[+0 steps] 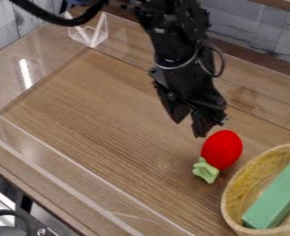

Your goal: Put the green object in the brown bowl

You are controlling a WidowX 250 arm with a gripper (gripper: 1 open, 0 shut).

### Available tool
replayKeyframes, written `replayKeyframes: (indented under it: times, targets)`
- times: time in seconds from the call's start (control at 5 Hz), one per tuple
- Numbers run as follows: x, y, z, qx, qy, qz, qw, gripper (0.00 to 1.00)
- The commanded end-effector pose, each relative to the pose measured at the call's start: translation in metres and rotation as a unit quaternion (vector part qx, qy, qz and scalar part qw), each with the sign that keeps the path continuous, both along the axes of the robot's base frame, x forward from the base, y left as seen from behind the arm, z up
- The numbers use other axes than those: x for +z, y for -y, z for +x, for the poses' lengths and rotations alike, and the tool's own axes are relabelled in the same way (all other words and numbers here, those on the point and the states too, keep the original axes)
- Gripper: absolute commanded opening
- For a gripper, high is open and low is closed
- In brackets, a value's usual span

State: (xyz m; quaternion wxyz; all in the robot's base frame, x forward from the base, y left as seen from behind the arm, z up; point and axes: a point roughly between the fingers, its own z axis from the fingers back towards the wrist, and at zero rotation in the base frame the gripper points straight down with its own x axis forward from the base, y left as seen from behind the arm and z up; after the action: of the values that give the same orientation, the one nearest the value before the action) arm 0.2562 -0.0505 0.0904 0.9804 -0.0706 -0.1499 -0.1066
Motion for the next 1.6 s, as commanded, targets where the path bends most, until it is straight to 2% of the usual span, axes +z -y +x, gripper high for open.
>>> replayKeyframes:
  times: [0.0,0.2,0.4,0.6,0.8,1.0,1.2,1.4]
  targets:
    - [0.025,-0.01,0.014,0.034,0.027,-0.006,0.999,1.0]
    - [0.038,-0.024,0.018,0.039,0.029,-0.002,0.9988,1.0]
    - [0.037,-0.032,0.031,0.038,0.035,-0.001,0.9987,1.0]
    - [0.026,-0.031,0.028,0.061,0.026,0.003,0.9978,0.0]
    - [0.016,-0.027,0.028,0.085,0.024,0.006,0.996,1.0]
    - [0.011,-0.023,0.027,0.095,0.021,0.007,0.9952,0.0]
    - [0.009,-0.023,0.025,0.105,0.017,0.007,0.9943,0.0]
    - [0.014,-0.018,0.031,0.122,0.012,0.006,0.9924,1.0]
